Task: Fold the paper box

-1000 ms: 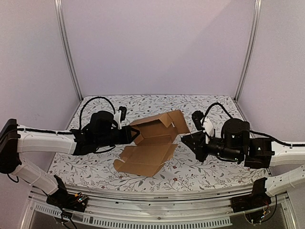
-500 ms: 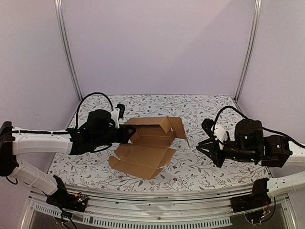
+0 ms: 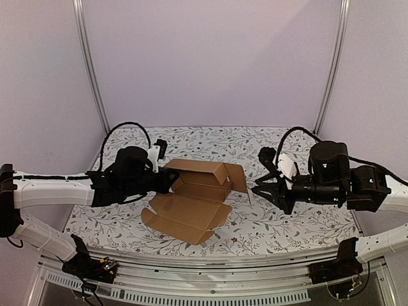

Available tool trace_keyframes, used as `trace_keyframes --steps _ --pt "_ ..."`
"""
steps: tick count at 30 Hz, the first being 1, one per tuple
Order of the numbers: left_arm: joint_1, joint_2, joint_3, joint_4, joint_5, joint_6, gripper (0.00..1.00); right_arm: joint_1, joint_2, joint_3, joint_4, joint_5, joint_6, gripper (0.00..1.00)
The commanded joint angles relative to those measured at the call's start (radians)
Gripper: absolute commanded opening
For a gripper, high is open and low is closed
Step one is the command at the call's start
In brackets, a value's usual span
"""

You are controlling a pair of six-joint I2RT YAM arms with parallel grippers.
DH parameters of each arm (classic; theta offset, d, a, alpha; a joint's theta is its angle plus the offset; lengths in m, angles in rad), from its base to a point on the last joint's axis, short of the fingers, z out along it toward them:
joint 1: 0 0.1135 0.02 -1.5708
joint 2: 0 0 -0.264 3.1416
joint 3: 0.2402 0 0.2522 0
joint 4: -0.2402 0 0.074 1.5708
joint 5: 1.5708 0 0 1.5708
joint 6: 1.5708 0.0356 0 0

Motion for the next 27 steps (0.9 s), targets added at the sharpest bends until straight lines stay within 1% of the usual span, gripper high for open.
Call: trace_keyframes --steps 1,7,16,27 --pt "-0.004 -0.022 0.009 -0.026 -0.007 0.025 0.0 0.006 0.063 0.034 0.009 -0.077 -0.036 0.24" --pt "-0.005 -0.022 0.004 -0.026 -0.005 0.028 0.0 0.006 0.141 0.056 0.043 -0.144 -0.035 0.25" --pt "-0.014 -0.021 0.007 -0.029 -0.01 0.042 0.0 0.006 0.224 0.093 0.079 -0.194 -0.046 0.25" --pt "-0.07 -0.031 0.019 -0.072 -0.125 0.078 0.0 0.006 0.305 0.139 0.108 -0.187 -0.037 0.25"
